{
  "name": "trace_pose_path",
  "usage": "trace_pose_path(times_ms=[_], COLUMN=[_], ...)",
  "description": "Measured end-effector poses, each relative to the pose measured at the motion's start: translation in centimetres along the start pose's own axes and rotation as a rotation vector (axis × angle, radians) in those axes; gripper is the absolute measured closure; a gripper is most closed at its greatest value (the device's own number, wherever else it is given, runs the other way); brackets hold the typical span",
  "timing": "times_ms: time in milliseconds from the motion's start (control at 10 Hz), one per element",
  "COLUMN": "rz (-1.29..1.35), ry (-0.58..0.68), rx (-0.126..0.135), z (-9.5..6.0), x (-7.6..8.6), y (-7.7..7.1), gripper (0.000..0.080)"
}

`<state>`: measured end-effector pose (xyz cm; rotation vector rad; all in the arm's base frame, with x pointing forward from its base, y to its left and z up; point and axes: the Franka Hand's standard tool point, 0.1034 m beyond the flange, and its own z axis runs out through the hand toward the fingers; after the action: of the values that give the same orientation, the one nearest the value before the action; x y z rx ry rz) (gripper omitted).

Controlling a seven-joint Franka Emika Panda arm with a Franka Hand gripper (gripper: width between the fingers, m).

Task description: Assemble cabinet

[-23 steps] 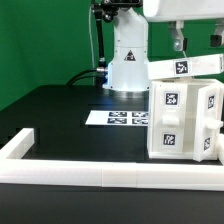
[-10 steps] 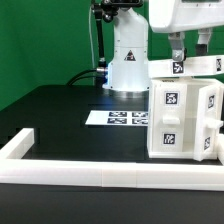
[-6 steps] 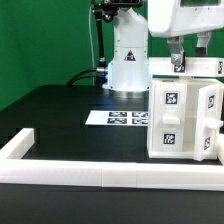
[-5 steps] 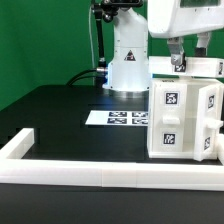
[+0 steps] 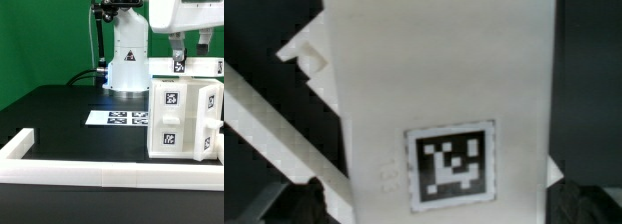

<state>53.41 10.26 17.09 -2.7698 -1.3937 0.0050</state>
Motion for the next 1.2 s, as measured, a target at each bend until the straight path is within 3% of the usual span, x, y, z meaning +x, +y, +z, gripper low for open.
trace_pose_path(times_ms=[500,800,900,1200], rz=[0.011,0.014,0.030,0.109], ry=[-0.010,-0.002,-0.002,0.001], rx=[0.008,-0.001,-0.001,0.003], z=[0.97,1.04,1.03,1.01], x=[-0.27,-0.26,-0.26,-0.29], y=[-0.03,0.20,0.20,0.25], gripper=[0.0151,0.0151,0.0248,0.0248])
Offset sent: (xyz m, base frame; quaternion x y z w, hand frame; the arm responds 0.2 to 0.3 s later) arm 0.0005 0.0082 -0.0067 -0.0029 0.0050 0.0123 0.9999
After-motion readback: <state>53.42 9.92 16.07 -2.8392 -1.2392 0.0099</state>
